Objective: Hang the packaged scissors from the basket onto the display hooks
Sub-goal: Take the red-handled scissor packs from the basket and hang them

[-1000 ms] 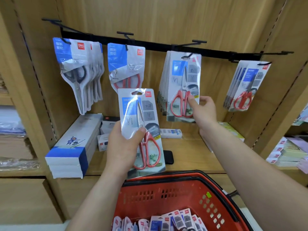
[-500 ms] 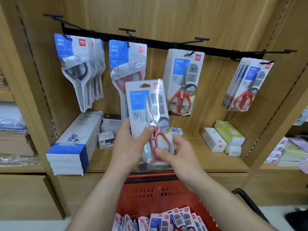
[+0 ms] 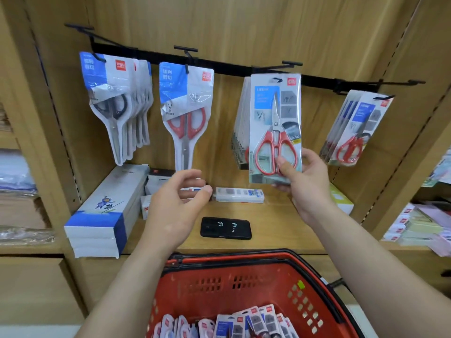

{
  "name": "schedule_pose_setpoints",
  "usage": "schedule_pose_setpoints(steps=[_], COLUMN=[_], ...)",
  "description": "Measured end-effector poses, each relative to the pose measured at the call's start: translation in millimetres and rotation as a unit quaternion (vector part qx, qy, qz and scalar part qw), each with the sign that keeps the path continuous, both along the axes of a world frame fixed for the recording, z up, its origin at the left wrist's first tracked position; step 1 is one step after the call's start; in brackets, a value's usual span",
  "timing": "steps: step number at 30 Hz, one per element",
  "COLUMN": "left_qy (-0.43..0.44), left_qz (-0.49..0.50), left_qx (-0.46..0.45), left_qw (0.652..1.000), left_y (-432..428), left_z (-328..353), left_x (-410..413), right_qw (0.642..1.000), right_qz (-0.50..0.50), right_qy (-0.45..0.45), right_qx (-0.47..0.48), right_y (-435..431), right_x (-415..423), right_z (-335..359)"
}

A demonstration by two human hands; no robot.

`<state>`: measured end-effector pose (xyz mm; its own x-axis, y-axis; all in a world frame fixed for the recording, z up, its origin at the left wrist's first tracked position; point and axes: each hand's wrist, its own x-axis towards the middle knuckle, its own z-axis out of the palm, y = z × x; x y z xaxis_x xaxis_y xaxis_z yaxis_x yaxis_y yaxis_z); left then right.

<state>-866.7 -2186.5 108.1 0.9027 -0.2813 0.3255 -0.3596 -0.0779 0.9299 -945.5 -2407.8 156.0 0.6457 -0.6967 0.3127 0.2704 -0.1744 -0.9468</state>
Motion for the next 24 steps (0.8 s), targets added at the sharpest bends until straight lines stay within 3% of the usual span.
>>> schedule_pose_setpoints(steps=[7,12,18,21,24], left_qy=[-0.009,-0.007,-0.018,-0.018,0.009], left_qz=[0.001,-0.010,-0.052,-0.071,-0.116], left_qx=[0.046,0.112,0.239,0.302,0.356], left_qw=[0.999,0.994,0.969,0.951,0.927], left_y=[2.5,0.3,-6.8,-12.8,-17.9], left_z=[-1.3,-7.2,-30.4,-54.6,-95.1], left_x=[0.5,0.5,-9.2,-15.5,-32.0], right_qw=[0.999,0.995,0.957,0.946,0.907], right_qz=[-0.041,-0.073,-0.101,-0.025,0.056], right_qy=[-0.016,0.018,0.219,0.278,0.364], right_qx=[0.015,-0.069,-0.160,-0.167,-0.203], right_y=[-3.1,-7.6,-9.4,-8.9,-13.0], right_x=[13.2,41.1,19.1,-12.9,-50.5], right_z=[-7.0,-16.9,-61.1,-98.0,-144.7])
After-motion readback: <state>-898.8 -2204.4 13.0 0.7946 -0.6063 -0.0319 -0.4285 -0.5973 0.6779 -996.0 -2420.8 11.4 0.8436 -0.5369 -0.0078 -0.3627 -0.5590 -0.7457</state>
